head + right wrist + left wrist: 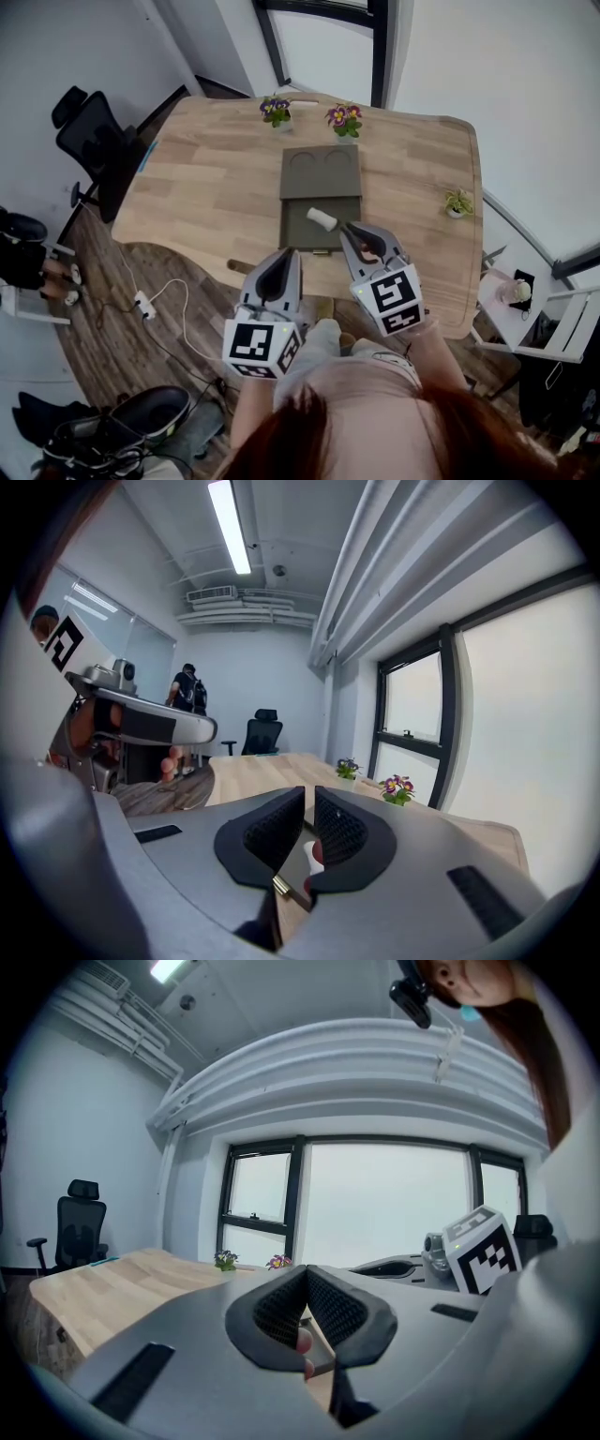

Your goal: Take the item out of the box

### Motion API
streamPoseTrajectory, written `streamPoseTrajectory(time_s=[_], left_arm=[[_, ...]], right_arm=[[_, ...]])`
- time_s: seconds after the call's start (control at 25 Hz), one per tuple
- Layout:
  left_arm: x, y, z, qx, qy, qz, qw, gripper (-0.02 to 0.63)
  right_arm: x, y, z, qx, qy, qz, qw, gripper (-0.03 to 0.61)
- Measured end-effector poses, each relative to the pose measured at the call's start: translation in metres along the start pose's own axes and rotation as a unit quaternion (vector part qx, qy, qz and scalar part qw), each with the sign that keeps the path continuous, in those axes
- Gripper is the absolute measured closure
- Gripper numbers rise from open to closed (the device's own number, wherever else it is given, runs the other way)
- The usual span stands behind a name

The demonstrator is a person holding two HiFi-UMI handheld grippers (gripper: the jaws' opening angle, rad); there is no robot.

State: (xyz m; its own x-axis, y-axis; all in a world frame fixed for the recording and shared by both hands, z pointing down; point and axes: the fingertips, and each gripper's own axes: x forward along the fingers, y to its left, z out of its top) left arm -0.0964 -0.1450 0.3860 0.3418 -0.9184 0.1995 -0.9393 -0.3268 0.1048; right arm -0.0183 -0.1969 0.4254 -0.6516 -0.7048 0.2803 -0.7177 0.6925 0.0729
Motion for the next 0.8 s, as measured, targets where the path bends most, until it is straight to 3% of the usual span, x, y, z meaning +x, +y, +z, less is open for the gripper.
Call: streamPoseTrajectory(time_s=[0.8], left_arm=[[0.061,0.076,-0.014,-0.010,0.027,-0.031,0.9991,0.611]], right_arm=[[0.117,0.004,-0.081,-0.062,0.142,0.048,0.987,0.474]])
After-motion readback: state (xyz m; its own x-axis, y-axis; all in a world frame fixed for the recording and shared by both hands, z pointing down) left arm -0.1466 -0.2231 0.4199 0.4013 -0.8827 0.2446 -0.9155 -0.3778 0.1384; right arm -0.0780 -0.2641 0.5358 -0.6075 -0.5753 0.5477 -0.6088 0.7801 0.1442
